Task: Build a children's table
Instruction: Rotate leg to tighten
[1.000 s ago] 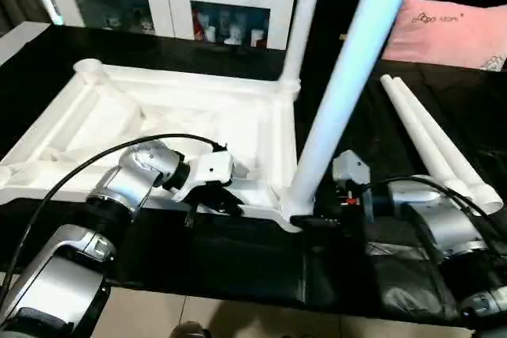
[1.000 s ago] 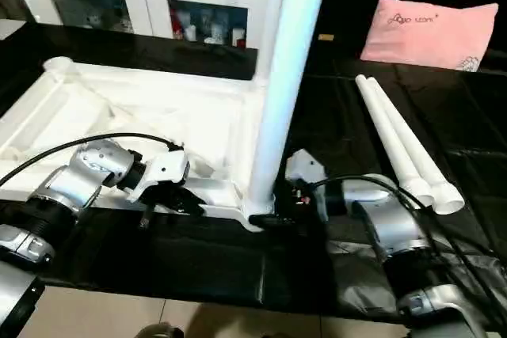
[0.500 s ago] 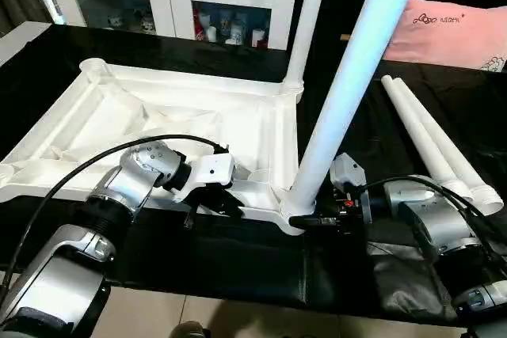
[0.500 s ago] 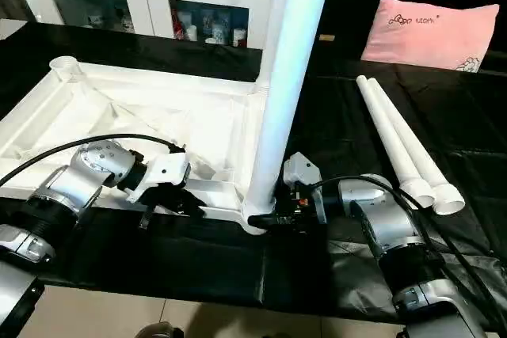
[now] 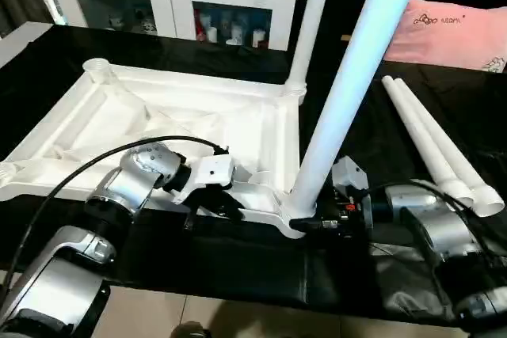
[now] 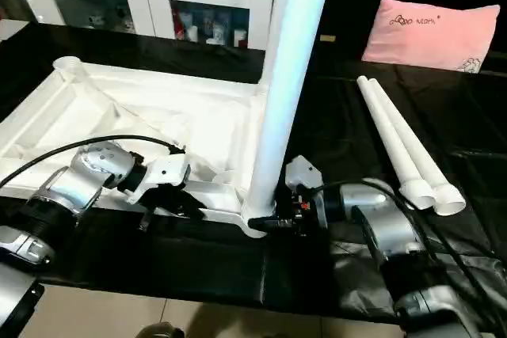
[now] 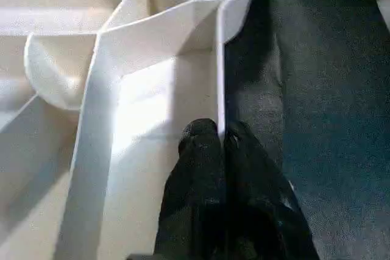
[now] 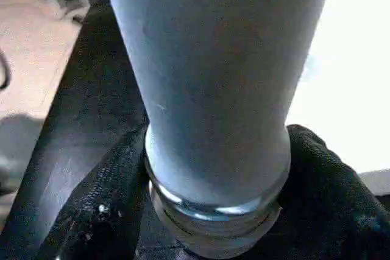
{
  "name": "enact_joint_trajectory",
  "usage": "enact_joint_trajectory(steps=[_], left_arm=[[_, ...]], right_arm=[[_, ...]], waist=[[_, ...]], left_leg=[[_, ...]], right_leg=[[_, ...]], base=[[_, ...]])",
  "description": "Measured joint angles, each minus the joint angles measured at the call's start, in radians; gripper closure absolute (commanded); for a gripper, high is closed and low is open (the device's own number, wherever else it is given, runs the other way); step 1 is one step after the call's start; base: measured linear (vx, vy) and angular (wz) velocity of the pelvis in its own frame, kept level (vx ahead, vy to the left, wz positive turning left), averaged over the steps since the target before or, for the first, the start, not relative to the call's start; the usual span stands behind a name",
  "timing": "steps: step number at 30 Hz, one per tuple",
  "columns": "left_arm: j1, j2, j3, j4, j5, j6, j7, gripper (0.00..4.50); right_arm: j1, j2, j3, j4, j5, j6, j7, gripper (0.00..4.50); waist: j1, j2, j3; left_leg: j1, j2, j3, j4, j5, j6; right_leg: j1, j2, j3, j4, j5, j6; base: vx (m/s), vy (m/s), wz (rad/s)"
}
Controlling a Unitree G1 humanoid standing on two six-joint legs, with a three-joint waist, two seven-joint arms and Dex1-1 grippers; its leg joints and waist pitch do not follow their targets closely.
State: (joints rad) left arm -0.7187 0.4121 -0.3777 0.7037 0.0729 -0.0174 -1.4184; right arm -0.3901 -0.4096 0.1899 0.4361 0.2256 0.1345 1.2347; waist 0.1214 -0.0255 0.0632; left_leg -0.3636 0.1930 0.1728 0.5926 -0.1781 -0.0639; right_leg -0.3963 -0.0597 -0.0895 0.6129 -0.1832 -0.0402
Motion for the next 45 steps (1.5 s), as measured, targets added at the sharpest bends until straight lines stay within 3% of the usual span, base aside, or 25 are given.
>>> enact_joint_trajectory(steps=[5, 7, 11, 17, 19, 27, 33, 40, 45], left_arm=[[-0.025, -0.085, 0.042, 0.068, 0.016, 0.127, 0.193, 4.50], [-0.032, -0.132, 0.061, 0.070, 0.020, 0.200, 0.280, 4.50], [-0.051, -0.202, 0.096, 0.085, 0.031, 0.289, 0.432, 4.50], [-0.078, -0.264, 0.127, 0.105, 0.039, 0.354, 0.572, 4.50], [-0.079, -0.273, 0.129, 0.103, 0.039, 0.359, 0.582, 4.50], [-0.076, -0.245, 0.137, 0.092, 0.035, 0.342, 0.561, 4.50], [-0.058, -0.169, 0.123, 0.085, 0.034, 0.245, 0.451, 4.50], [-0.034, -0.082, 0.091, 0.063, 0.020, 0.126, 0.270, 4.50], [-0.025, -0.014, 0.055, 0.053, 0.010, 0.049, 0.111, 4.50]], right_arm=[[0.016, 0.118, -0.098, 0.019, -0.026, 0.063, -0.322, 1.73], [0.009, 0.188, -0.150, 0.042, -0.033, 0.073, -0.477, 1.73], [-0.064, 0.291, -0.198, 0.123, -0.066, 0.077, -0.729, 1.73], [-0.161, 0.363, -0.234, 0.208, -0.105, 0.096, -0.937, 1.73], [-0.164, 0.375, -0.259, 0.212, -0.105, 0.092, -0.948, 1.17], [-0.105, 0.358, -0.258, 0.166, -0.064, 0.047, -0.844, 0.51], [-0.016, 0.239, -0.218, 0.074, -0.011, 0.049, -0.569, 0.06], [0.011, 0.092, -0.179, -0.002, 0.023, 0.050, -0.303, 0.06], [0.015, -0.018, -0.136, -0.049, 0.037, 0.034, -0.122, 0.06]], waist=[[-0.028, 0.003, -0.001], [-0.042, 0.004, -0.001], [-0.070, 0.006, -0.002], [-0.078, 0.009, -0.002], [-0.074, 0.009, -0.002], [-0.073, 0.009, -0.002], [-0.073, 0.010, -0.002], [-0.047, 0.010, -0.001], [-0.020, 0.010, -0.001]], left_leg=[[0.019, 0.000, 0.000, 0.002, 0.001, 0.000], [0.019, -0.001, 0.000, 0.002, 0.001, 0.000], [0.016, -0.001, -0.002, 0.002, 0.001, 0.000], [0.013, -0.001, -0.002, 0.002, 0.001, 0.002], [0.013, -0.001, -0.002, 0.001, -0.001, 0.003], [0.013, 0.000, -0.001, -0.009, -0.001, 0.003], [0.008, 0.000, -0.001, -0.009, -0.001, 0.003], [-0.004, 0.000, -0.001, -0.006, 0.000, 0.004], [-0.004, 0.001, -0.001, -0.005, 0.000, 0.005]], right_leg=[[0.016, -0.001, -0.002, -0.004, -0.002, 0.004], [0.017, -0.003, -0.005, -0.007, -0.002, 0.004], [0.016, -0.004, -0.009, -0.015, -0.001, 0.002], [0.015, -0.004, -0.008, -0.017, 0.003, -0.001], [0.014, -0.004, -0.008, -0.017, 0.009, -0.002], [0.010, -0.002, -0.008, -0.018, 0.011, -0.001], [0.005, -0.001, -0.008, -0.018, 0.011, -0.001], [-0.004, -0.002, -0.008, -0.017, 0.012, -0.001], [-0.004, -0.002, -0.008, -0.016, 0.012, -0.001]], base=[[0.000, 0.000, 0.00], [0.000, 0.000, 0.00], [0.000, 0.000, 0.00], [0.000, 0.000, 0.00], [0.000, 0.000, 0.00], [0.000, 0.000, 0.00], [0.000, 0.000, 0.00], [0.000, 0.000, 0.00], [0.000, 0.000, 0.00]])
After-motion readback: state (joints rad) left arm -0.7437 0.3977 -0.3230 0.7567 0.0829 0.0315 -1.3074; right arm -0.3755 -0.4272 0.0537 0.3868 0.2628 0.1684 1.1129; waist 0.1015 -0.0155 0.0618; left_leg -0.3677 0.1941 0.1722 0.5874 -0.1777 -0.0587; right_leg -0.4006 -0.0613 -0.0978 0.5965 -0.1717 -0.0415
